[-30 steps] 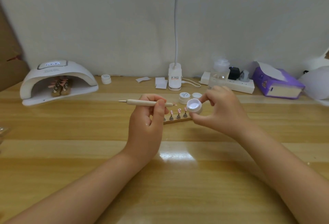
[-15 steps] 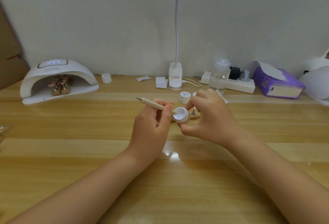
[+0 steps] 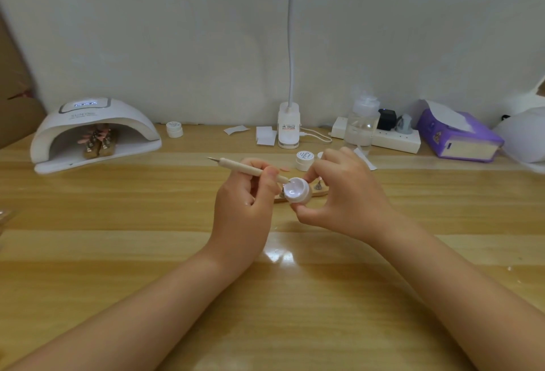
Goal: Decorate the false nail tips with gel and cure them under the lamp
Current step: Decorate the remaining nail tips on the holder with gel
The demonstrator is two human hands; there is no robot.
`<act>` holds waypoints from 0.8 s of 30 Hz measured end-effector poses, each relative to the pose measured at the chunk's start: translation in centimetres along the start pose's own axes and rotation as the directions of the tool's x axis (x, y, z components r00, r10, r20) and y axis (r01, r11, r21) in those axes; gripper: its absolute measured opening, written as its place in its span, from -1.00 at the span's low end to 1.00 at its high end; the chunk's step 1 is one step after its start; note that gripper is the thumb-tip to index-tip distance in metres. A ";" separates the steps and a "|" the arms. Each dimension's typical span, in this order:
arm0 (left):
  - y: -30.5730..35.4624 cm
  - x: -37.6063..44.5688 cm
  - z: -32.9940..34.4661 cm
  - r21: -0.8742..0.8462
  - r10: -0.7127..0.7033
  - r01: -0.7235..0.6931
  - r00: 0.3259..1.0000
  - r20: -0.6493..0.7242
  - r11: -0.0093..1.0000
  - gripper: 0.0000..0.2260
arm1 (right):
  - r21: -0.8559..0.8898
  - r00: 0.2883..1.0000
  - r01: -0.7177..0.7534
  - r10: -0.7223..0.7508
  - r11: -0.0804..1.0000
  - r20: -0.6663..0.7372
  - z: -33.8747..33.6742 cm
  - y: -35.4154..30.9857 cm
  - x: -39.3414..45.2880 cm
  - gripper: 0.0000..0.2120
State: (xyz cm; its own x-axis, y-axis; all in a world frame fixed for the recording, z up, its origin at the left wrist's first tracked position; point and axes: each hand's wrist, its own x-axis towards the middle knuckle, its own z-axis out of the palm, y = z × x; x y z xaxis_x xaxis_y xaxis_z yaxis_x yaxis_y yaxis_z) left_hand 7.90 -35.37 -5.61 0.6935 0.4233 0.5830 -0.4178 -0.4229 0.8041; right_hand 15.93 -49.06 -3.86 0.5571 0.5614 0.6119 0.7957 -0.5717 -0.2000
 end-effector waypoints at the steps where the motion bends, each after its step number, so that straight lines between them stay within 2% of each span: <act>1: 0.1 0.0 0.0 -0.029 -0.013 0.013 1.000 -0.013 1.000 -0.86 | 0.005 1.000 -0.002 0.002 1.000 -0.002 0.0 0.0 0.0 -0.70; 8: 0.2 0.6 0.1 -0.288 -0.247 0.226 0.968 -0.038 0.931 -0.85 | 0.108 1.000 -0.026 0.028 0.994 -0.012 0.2 0.2 0.0 -0.69; 13: -0.5 1.0 0.1 -0.381 -0.395 0.352 0.918 -0.036 0.855 -0.83 | 0.206 0.995 -0.079 0.088 0.975 -0.036 0.5 0.4 0.0 -0.69; 24: -0.7 1.4 -0.1 -0.497 -0.478 0.413 0.878 -0.004 0.763 -0.77 | 0.221 0.993 -0.104 0.113 0.970 -0.028 0.5 0.7 -0.1 -0.71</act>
State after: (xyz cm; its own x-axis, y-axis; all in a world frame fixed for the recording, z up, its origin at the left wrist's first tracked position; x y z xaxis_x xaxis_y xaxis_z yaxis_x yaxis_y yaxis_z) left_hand 9.11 -34.42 -5.35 0.8068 0.5768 0.1281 -0.3239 0.2504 0.9123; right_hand 16.54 -49.15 -4.45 0.6367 0.4765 0.6063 0.7661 -0.4804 -0.4269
